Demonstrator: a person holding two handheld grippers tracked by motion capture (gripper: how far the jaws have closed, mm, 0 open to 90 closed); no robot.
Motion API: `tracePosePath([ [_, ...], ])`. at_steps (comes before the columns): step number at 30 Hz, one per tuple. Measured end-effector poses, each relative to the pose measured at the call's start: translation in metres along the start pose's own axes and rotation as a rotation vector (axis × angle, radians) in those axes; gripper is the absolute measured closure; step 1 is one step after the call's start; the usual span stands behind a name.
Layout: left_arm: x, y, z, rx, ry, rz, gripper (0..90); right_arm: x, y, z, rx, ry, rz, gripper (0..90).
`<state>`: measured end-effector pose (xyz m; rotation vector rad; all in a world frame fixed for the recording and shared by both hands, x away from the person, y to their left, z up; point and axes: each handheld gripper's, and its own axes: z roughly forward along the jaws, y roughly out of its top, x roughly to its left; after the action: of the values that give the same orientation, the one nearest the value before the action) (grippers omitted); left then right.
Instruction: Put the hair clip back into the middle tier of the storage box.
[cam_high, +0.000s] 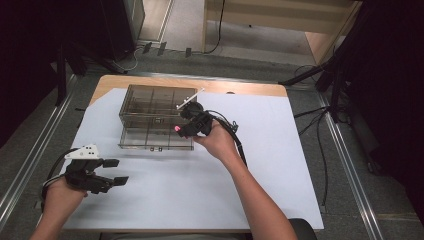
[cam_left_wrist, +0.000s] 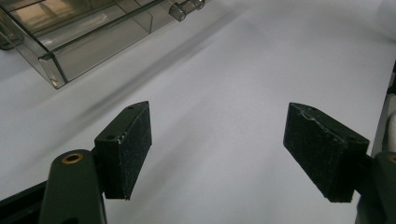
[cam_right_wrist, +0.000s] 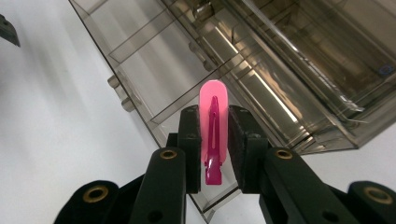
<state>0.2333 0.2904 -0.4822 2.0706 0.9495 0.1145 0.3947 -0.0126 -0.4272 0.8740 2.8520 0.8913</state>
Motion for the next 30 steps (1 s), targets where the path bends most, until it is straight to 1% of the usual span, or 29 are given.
tracePosePath([
  [4,0.001,-0.001,-0.001,0.003,-0.002,0.003,24.5,-0.002,0.0,0.005,0.022,-0.004,-0.008,77.2],
  [6,0.0,-0.001,-0.001,0.002,-0.001,0.0,24.5,-0.003,-0.001,0.009,0.046,-0.007,-0.016,77.2],
  [11,0.0,-0.001,-0.001,0.0,-0.001,0.0,24.5,-0.005,-0.002,0.013,0.061,-0.008,-0.013,77.1],
  [12,0.0,-0.001,-0.001,-0.004,0.003,0.0,24.5,-0.004,-0.003,0.015,0.075,-0.011,-0.009,77.1],
  [16,0.0,-0.001,-0.001,-0.002,0.004,-0.001,24.5,-0.004,-0.003,0.019,0.092,-0.018,-0.013,77.1],
  [18,0.0,-0.001,-0.001,0.0,0.005,0.0,24.5,-0.004,-0.003,0.02,0.095,-0.017,-0.017,77.0],
  [20,0.0,-0.001,-0.001,0.002,0.001,0.001,24.5,-0.004,-0.004,0.024,0.109,-0.028,-0.022,77.0],
  [23,0.0,-0.002,-0.002,0.001,0.008,0.0,24.5,-0.004,-0.004,0.025,0.112,-0.029,-0.014,76.9],
  [26,0.0,-0.001,-0.002,0.004,0.006,0.001,24.5,-0.003,-0.004,0.028,0.122,-0.035,-0.025,76.9],
  [30,-0.001,-0.001,0.0,0.008,0.002,0.004,24.5,-0.002,-0.004,0.03,0.126,-0.037,-0.029,76.8],
])
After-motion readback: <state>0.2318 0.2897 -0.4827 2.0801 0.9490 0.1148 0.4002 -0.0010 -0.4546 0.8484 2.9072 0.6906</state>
